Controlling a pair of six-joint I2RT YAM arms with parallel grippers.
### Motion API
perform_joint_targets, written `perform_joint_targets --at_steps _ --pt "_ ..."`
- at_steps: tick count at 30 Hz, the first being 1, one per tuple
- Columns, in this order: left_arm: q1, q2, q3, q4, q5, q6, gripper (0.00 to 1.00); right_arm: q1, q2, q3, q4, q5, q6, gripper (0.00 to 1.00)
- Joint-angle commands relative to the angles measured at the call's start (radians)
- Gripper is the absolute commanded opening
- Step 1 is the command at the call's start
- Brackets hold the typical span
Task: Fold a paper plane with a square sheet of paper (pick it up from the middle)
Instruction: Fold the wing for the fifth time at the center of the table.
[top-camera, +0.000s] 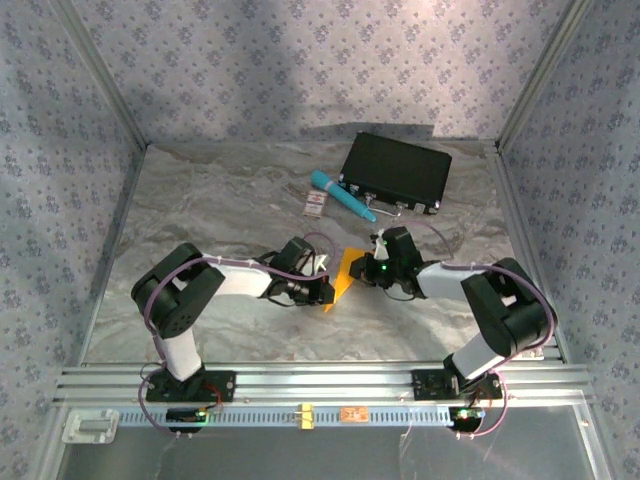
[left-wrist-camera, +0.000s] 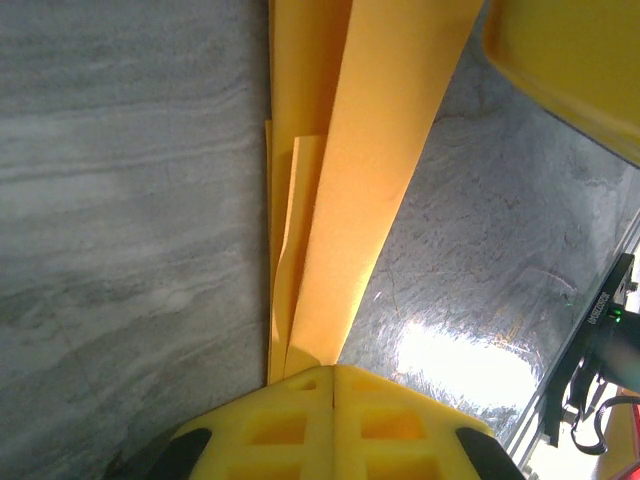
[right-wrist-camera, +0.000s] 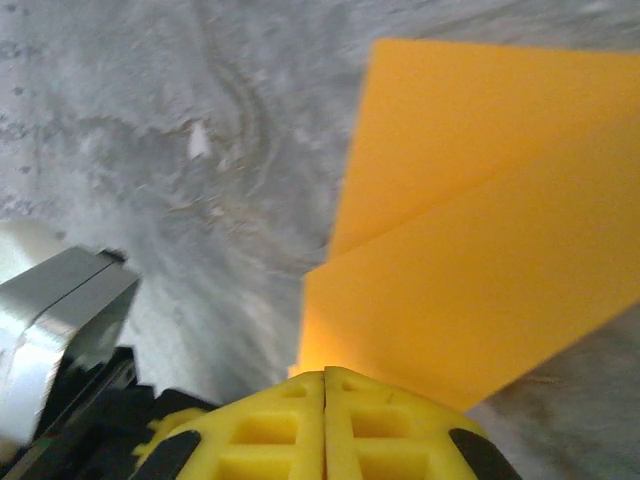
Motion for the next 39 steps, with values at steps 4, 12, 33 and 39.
perform_joint_targets --at_steps 4,12,33,39 --pt "-0.006 0.035 -0.024 -0.048 -0.027 0.004 0.00 0.055 0.044 -0.021 0.013 -0.033 0.016 0.08" --pt "-0.006 0.029 -0.026 -0.049 -0.031 0.004 0.00 0.038 0.103 -0.039 -0.009 0.022 0.030 0.07" --pt "-0.006 0.028 -0.028 -0.048 -0.039 -0.001 0.00 0.078 0.084 -0.034 0.028 -0.029 0.039 0.08" --pt "-0.006 0.025 -0.026 -0.045 -0.039 -0.009 0.00 0.022 0.041 -0.067 0.006 0.015 0.027 0.09"
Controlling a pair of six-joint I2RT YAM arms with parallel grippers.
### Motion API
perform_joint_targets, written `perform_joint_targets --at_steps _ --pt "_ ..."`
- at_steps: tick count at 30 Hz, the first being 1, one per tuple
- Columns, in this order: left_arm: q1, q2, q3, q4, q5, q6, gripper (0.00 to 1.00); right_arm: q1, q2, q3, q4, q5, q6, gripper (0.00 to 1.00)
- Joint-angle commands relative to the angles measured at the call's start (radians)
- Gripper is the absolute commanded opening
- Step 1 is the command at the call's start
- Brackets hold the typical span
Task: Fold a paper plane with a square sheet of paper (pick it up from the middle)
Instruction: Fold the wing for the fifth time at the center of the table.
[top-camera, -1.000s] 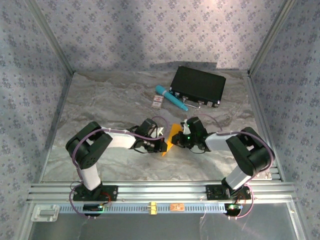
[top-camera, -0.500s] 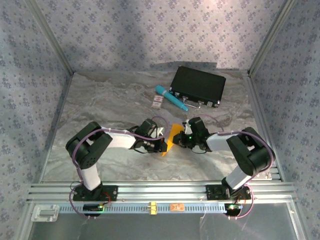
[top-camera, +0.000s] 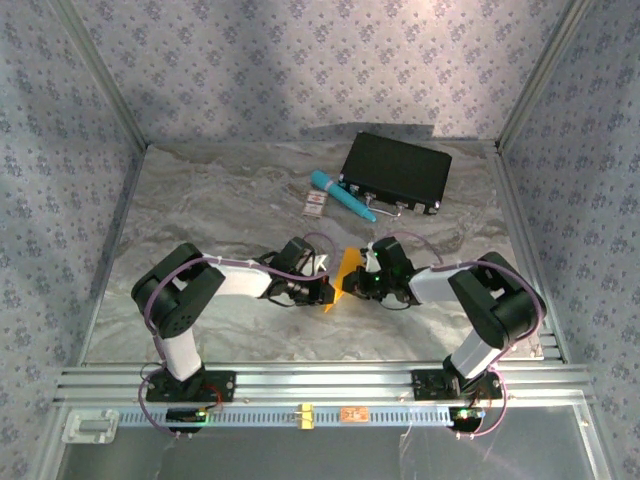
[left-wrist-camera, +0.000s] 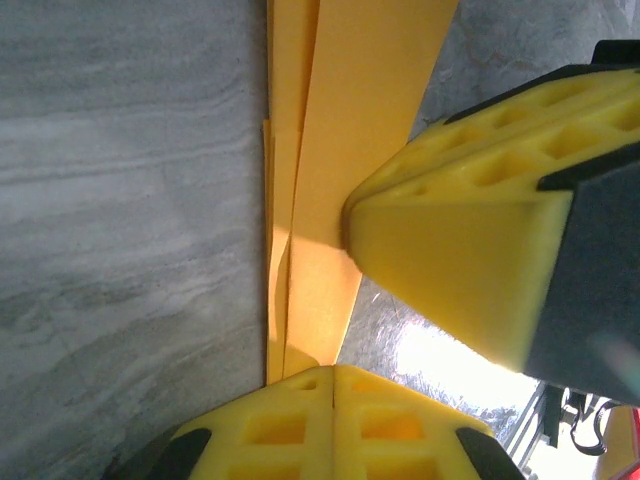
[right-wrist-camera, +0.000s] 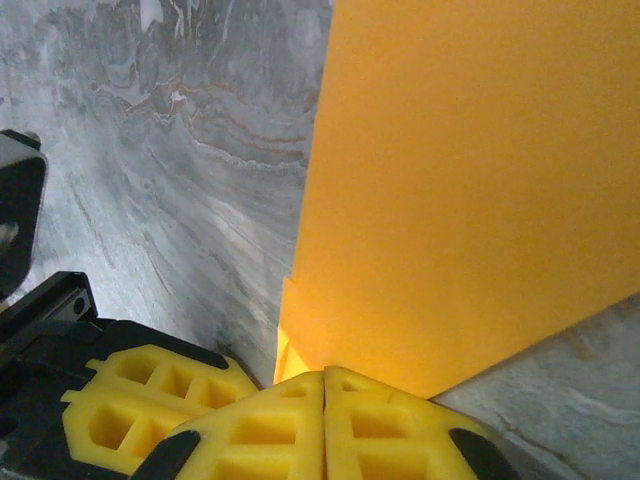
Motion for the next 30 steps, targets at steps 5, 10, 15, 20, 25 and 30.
perform_joint_targets --at_steps 5,10,15,20,25,30 --pt "-0.007 0.013 -0.022 -0.052 -0.043 -0.031 0.00 -0.080 -0.169 -0.063 -0.039 0.124 -0.003 0.10" --pt "-0.014 -0.041 -0.010 -0.064 -0.060 -0.044 0.00 -0.087 -0.358 -0.071 -0.258 0.325 -0.034 0.14" --pt "-0.022 -0.103 0.035 -0.108 -0.082 -0.039 0.05 -0.088 -0.451 -0.107 -0.285 0.325 -0.030 0.20" --pt "-0.010 -0.152 0.071 -0.167 -0.105 -0.007 0.13 -0.077 -0.446 -0.111 -0.281 0.287 -0.029 0.24" --pt "0.069 -0.168 0.117 -0.279 -0.082 0.086 0.17 -0.050 -0.389 -0.105 -0.235 0.269 -0.015 0.24" --pt "0.124 -0.117 0.148 -0.302 -0.047 0.128 0.18 -0.021 -0.328 -0.078 -0.210 0.258 -0.016 0.24"
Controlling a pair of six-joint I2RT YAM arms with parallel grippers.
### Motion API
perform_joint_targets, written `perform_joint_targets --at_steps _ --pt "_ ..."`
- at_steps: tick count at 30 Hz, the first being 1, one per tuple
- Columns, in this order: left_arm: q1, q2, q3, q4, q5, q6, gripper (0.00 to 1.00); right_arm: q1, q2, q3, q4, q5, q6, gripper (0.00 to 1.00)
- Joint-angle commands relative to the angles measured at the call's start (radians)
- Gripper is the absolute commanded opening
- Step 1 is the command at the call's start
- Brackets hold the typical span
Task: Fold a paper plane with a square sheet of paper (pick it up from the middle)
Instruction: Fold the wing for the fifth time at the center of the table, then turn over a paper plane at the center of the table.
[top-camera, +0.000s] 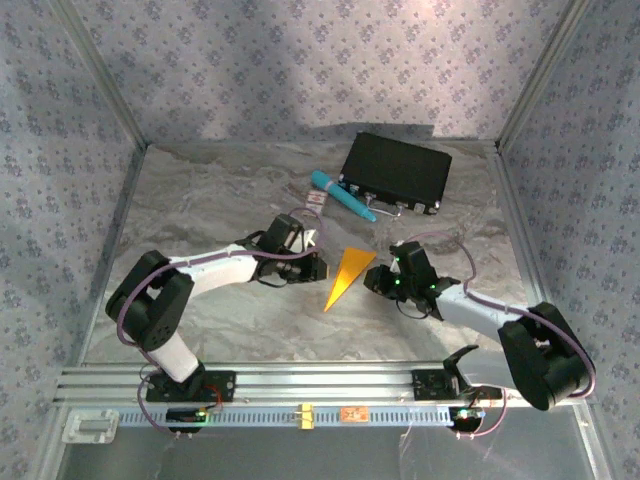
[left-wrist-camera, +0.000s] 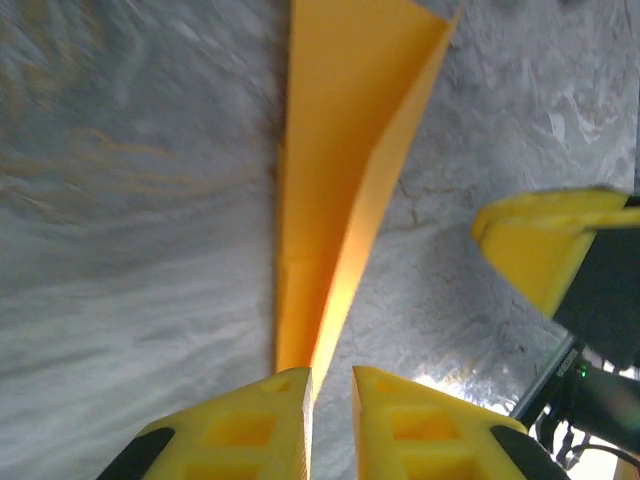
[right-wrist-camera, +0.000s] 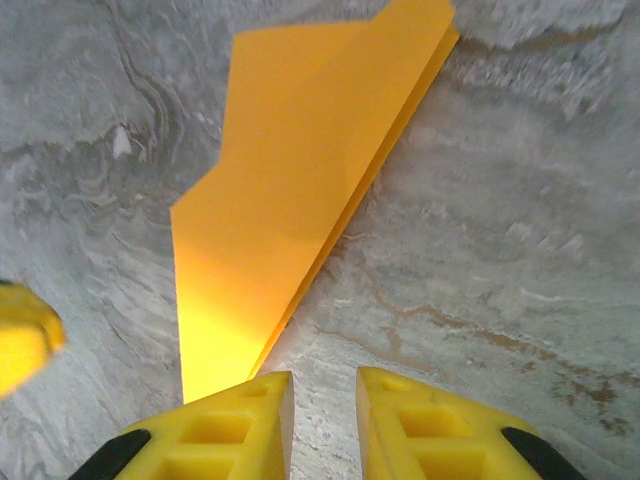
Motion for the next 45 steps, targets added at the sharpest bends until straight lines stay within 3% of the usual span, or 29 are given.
perform_joint_targets --at_steps 1,8,26,34,45 --pt "0.019 0.040 0.032 -0.049 0.038 0.054 0.18 0.019 0.039 0.030 0.018 -0.018 -0.003 0.24" --pt "0.022 0.123 0.070 -0.032 0.086 0.056 0.16 0.044 0.113 0.060 0.062 -0.069 -0.007 0.24" --pt "0.001 0.218 0.079 0.080 0.188 0.013 0.20 0.056 0.168 0.070 0.087 -0.067 0.005 0.23" --pt "-0.006 0.228 0.084 0.045 0.143 0.027 0.21 0.049 0.186 0.050 0.145 -0.090 0.036 0.23" --pt "-0.034 0.247 0.111 0.053 0.181 0.036 0.26 0.044 0.203 0.041 0.153 -0.087 0.065 0.23"
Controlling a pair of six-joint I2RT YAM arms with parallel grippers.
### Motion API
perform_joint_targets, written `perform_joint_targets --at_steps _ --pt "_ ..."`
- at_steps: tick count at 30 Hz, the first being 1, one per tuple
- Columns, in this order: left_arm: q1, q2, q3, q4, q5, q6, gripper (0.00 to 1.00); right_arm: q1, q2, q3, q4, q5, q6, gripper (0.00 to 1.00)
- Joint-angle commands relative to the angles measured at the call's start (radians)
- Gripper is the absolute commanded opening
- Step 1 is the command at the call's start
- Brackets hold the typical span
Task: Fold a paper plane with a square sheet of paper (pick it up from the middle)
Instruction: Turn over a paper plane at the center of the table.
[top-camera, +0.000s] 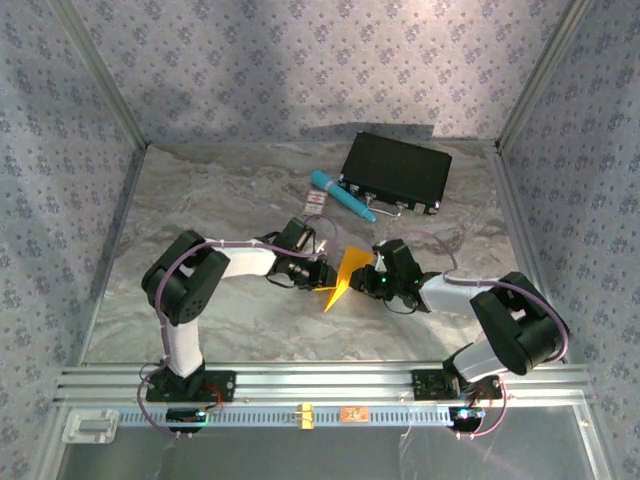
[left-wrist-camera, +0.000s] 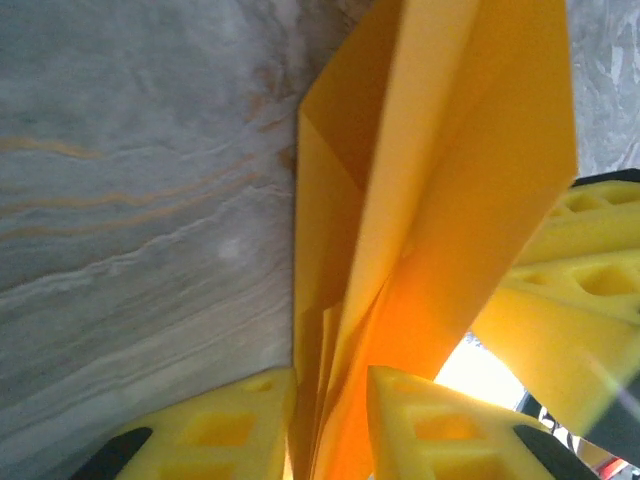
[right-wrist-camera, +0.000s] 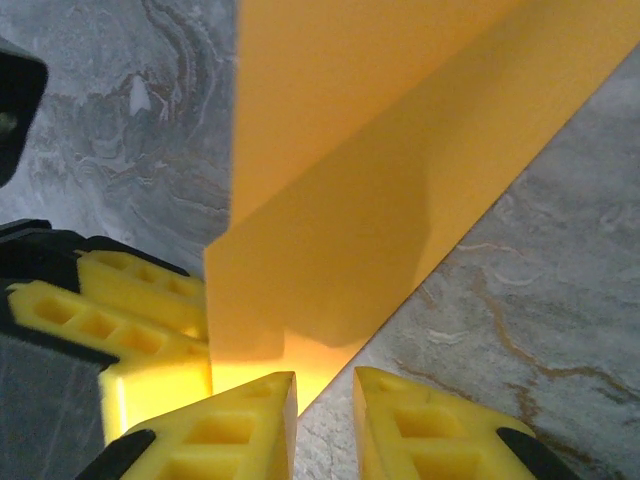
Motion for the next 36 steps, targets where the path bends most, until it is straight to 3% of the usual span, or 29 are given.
perform_joint_targets --at_steps 1,20,31,36 --pt "-0.012 0.015 0.034 0.004 0.025 0.011 0.27 -0.006 0.007 -0.019 0.013 -0.001 0.035 0.22" --pt "-0.058 0.051 0.089 -0.069 -0.004 0.056 0.29 -0.032 0.020 -0.047 0.038 -0.022 0.055 0.22" --pt "-0.072 0.035 0.096 -0.084 -0.034 0.066 0.12 -0.033 0.021 -0.045 0.037 -0.020 0.054 0.22" --pt "-0.074 -0.031 0.067 -0.089 -0.121 0.055 0.02 -0.037 -0.025 -0.042 -0.008 0.012 0.038 0.22"
